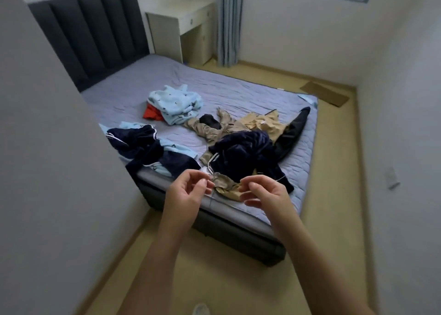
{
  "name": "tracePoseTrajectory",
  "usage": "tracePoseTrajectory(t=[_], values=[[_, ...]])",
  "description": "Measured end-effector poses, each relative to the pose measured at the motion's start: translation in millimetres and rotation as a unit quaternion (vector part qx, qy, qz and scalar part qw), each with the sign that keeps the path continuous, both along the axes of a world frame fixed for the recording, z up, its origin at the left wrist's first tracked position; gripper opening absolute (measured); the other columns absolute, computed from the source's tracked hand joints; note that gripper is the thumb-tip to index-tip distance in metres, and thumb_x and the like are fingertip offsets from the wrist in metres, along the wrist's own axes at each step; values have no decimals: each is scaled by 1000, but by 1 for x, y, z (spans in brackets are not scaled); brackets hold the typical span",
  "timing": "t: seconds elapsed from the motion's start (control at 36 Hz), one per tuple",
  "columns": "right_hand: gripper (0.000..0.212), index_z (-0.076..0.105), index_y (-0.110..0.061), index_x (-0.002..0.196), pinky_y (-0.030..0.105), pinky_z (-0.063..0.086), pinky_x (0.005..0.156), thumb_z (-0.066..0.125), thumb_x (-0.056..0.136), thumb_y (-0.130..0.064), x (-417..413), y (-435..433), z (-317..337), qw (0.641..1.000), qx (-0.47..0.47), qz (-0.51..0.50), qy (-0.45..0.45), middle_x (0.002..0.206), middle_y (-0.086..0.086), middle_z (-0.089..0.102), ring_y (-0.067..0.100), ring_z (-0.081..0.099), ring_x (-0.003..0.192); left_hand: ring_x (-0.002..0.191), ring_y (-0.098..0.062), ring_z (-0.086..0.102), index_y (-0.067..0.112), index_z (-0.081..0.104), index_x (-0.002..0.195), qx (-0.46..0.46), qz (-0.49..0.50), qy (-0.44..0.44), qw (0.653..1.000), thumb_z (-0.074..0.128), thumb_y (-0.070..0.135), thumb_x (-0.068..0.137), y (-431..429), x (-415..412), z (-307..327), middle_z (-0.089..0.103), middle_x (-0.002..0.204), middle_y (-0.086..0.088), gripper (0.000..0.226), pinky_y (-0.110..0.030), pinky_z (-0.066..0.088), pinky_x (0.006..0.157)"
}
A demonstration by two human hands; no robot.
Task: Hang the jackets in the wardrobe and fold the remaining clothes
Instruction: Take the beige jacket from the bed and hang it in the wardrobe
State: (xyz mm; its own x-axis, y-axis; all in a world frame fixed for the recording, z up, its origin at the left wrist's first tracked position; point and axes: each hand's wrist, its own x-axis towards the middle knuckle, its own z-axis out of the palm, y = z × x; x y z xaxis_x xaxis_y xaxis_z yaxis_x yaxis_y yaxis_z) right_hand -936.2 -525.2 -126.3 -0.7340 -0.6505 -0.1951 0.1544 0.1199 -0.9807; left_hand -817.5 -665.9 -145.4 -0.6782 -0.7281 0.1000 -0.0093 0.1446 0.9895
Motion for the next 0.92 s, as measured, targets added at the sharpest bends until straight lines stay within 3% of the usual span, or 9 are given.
tracePoseTrajectory(t=[0.14, 0.33, 0.47, 0.58, 0.64, 0.72, 0.83, 0.92], values=[[25, 68, -12, 90, 27, 53, 68, 45, 97, -2, -53, -25, -18, 998, 28, -49, -10, 78, 2, 70, 17, 67, 73, 71, -10, 66, 19, 64, 86, 27, -66, -40, 997, 53, 3, 93, -33, -64, -16, 71, 79, 0, 21, -15, 50, 65], [24, 68, -7, 92, 24, 51, 63, 45, 97, -1, -149, -59, -63, 993, 43, -96, -54, 78, 5, 69, 15, 64, 69, 69, -13, 66, 11, 63, 85, 48, -111, -102, 987, 53, 0, 92, -78, -161, -56, 70, 75, -1, 17, -21, 53, 68], [27, 68, -9, 86, 25, 48, 62, 45, 95, 3, -240, -100, -113, 986, 80, -118, -91, 77, 7, 69, 11, 62, 61, 68, -11, 65, 12, 63, 83, 55, -93, -157, 982, 53, -3, 91, -124, -240, -97, 70, 74, -5, 20, -18, 49, 64], [26, 67, -9, 85, 17, 45, 50, 45, 92, 3, -306, -138, -167, 981, 129, -109, -99, 77, 8, 69, 7, 61, 57, 77, -19, 65, 14, 64, 84, 46, -106, -219, 969, 57, 0, 88, -159, -305, -138, 70, 78, -4, 16, -29, 53, 73], [27, 67, -12, 83, 17, 44, 50, 44, 90, 2, -336, -158, -203, 976, 169, -99, -100, 77, 5, 68, 9, 61, 59, 79, -17, 65, 16, 65, 83, 24, -115, -258, 959, 60, 3, 86, -178, -338, -169, 70, 79, -2, 15, -22, 50, 72], [29, 66, -16, 81, 15, 45, 52, 43, 87, 2, -373, -183, -261, 967, 226, -72, -94, 75, 2, 68, 11, 60, 62, 78, -12, 61, 15, 65, 85, 5, -161, -336, 928, 61, 7, 86, -205, -380, -227, 68, 82, 1, 9, -10, 43, 61], [30, 66, -18, 76, 11, 42, 47, 46, 84, 2, -406, -194, -337, 947, 300, -72, -88, 71, 0, 69, 8, 60, 57, 78, -11, 59, 20, 62, 85, -36, -263, -456, 850, 59, 13, 85, -241, -415, -312, 63, 82, 7, 7, -20, 47, 64], [29, 65, -21, 74, 12, 43, 49, 48, 83, 0, -422, -200, -384, 934, 340, -68, -82, 74, -2, 69, 10, 63, 63, 86, -16, 61, 23, 58, 85, -91, -271, -496, 820, 57, 15, 84, -270, -441, -363, 63, 86, 6, 8, -24, 47, 69]])
